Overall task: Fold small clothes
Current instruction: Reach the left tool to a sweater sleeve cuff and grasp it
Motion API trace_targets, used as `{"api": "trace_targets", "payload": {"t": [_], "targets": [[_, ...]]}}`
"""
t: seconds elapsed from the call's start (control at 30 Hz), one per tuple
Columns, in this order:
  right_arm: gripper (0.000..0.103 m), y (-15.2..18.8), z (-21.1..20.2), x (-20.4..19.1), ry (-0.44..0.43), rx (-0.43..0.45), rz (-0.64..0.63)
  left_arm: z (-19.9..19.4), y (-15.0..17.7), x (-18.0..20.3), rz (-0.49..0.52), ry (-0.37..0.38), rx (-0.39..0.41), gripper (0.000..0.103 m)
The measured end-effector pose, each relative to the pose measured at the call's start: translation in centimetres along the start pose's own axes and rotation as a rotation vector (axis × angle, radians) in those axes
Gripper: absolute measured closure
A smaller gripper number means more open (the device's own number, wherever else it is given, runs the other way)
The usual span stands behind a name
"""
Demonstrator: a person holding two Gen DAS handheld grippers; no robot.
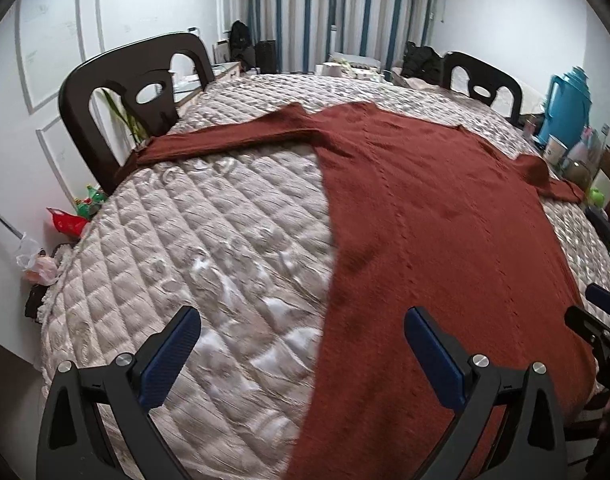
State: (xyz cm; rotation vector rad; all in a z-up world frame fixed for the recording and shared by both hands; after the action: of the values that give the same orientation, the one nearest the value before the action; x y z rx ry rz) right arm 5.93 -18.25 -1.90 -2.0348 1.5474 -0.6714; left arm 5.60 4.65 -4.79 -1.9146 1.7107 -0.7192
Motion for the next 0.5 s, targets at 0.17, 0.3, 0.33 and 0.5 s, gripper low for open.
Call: {"api": "trace_targets", "payload": {"t": [0.17,0.3,0.33,0.5], "targets": [[0.029,-1.1,0.8,-0.8,-0.015,0.006,-0.023,0.8,-0.9,-1.6,-0.027,-0.012,0.001,0.000],[0.029,-1.9,1.8,-1.6,-0.030,-0.001,-0.049,1.8,-2.0,-3.9,-0.099,0.030,0.000,0.000],[0.029,-2.2,2.1,-1.9,-0.036,-0.002,-0.055,2.1,-2.3,-4.6,-0.130,0.047,0.004,0.000],[0.029,-3.4,3.2,-3.1,-0.057,-0.001,-0.082,3.5,-3.8,-8.5,-0.256,0.028,0.049,0.000]]}}
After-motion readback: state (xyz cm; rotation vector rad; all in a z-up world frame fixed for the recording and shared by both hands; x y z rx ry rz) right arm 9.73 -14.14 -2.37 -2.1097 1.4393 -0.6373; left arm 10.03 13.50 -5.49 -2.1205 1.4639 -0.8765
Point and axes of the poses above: each gripper's, at about its wrist camera, not at the fingertips, and z roughly the way its jaws point, x to its right, y to its underside, the point moved 6 cm from there along z, roughly the way its jaws point, and after that the axes turned 3 degrees about y, right-handed, at the moved point
